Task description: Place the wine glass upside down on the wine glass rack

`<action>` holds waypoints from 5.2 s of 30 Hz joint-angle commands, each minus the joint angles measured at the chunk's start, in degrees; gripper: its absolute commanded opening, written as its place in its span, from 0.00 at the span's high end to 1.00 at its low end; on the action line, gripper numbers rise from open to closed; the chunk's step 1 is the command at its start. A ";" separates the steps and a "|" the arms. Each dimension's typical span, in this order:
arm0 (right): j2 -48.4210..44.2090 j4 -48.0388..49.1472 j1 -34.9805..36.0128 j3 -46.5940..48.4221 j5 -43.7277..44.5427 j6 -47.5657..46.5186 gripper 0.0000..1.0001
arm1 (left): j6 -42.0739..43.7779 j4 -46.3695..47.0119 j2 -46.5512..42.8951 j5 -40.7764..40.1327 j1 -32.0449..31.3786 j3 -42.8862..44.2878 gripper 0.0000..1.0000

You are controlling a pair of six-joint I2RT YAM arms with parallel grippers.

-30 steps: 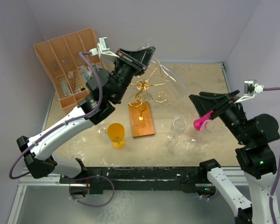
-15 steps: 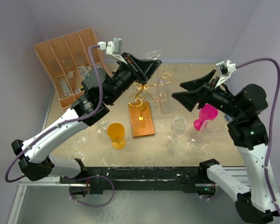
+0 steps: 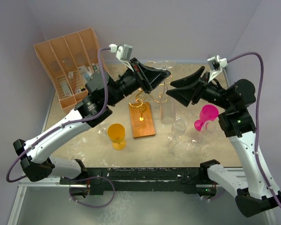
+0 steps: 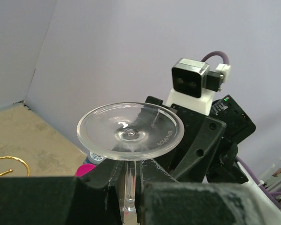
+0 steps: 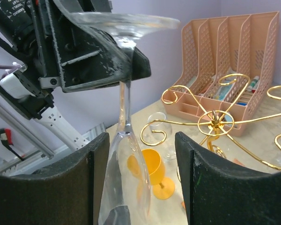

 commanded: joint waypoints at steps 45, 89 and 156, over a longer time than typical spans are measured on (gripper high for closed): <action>-4.33 -13.99 2.20 9.30 28.72 -12.58 1.00 | -0.37 -4.52 -11.91 -9.06 -1.04 -4.55 0.45; 27.01 19.42 -12.59 -5.05 -9.59 -28.65 1.00 | -3.01 -32.78 -21.76 -27.47 -1.04 -5.06 0.44; 16.92 45.92 -5.11 -27.16 12.05 -9.94 1.00 | -3.97 -33.06 -22.81 -32.18 -1.04 -8.94 0.43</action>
